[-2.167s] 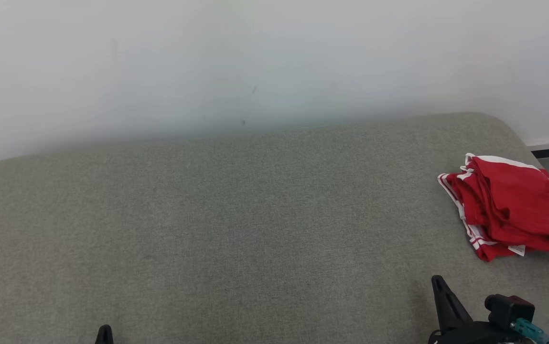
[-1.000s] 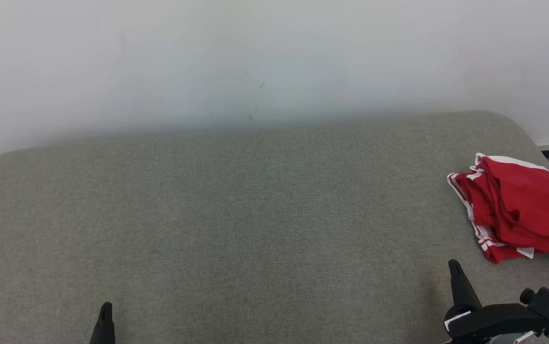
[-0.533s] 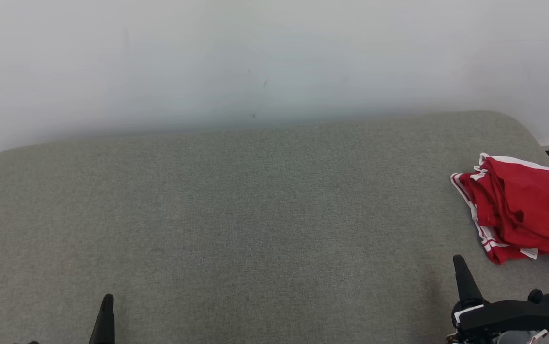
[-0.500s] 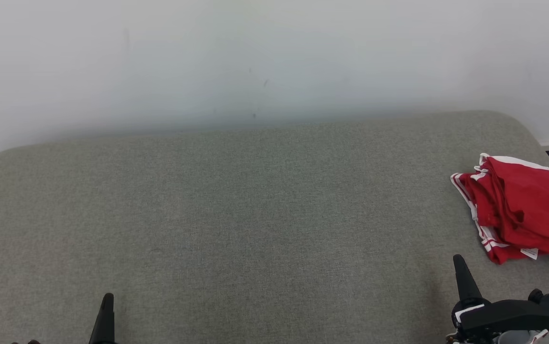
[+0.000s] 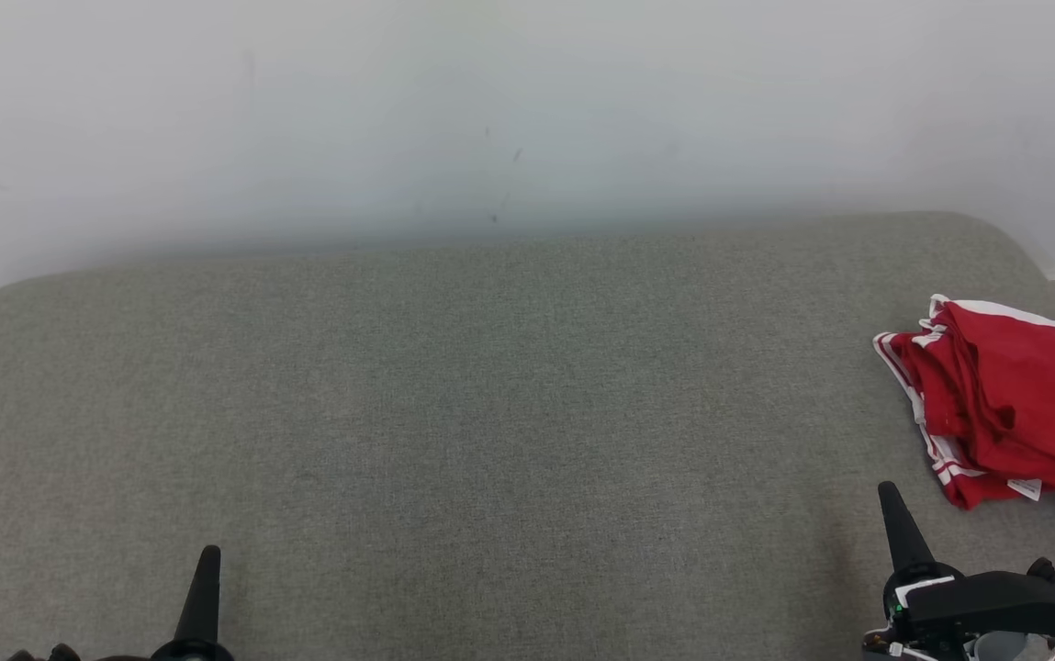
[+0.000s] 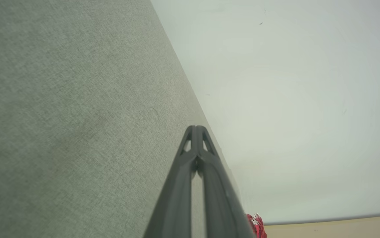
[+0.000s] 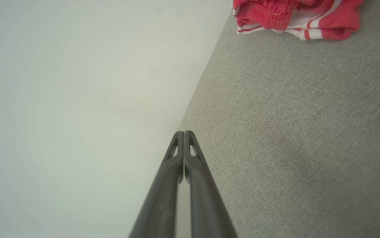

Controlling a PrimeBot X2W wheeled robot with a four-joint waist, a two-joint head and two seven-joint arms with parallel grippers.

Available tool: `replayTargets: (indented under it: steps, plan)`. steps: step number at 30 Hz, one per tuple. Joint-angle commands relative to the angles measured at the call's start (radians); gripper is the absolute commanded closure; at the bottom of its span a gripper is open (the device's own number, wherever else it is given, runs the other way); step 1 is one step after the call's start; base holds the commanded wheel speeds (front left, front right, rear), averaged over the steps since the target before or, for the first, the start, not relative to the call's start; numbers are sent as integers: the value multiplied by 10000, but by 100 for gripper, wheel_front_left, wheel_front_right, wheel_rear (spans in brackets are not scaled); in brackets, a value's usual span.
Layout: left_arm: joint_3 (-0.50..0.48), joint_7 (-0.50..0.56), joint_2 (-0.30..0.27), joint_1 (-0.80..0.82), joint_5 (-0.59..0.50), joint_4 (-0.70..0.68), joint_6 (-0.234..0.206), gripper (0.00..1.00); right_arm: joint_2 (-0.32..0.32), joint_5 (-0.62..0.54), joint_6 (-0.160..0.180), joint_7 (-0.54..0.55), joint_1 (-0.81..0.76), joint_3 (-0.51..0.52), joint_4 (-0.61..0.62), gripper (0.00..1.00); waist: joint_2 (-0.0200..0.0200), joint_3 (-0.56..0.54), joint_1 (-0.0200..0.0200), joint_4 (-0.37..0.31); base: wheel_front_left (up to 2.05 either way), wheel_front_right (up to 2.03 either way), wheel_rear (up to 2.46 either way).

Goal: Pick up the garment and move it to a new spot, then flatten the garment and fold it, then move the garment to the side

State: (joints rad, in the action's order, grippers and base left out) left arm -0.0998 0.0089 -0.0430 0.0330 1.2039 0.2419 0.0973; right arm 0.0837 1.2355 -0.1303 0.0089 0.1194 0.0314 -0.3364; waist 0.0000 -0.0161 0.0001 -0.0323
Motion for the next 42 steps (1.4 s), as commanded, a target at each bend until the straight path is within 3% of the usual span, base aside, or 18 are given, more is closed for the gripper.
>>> replayTargets:
  steps: [1,42]
  plan:
    - [-40,48,-65,201,289,-68,40,100,-22,218,-4,56,0,75,145,100,0,5,-1,8,0,0,0]
    - [-138,895,-92,698,3414,20,300,100,-294,3164,-7,900,-131,720,814,100,0,150,-1,253,0,0,0]
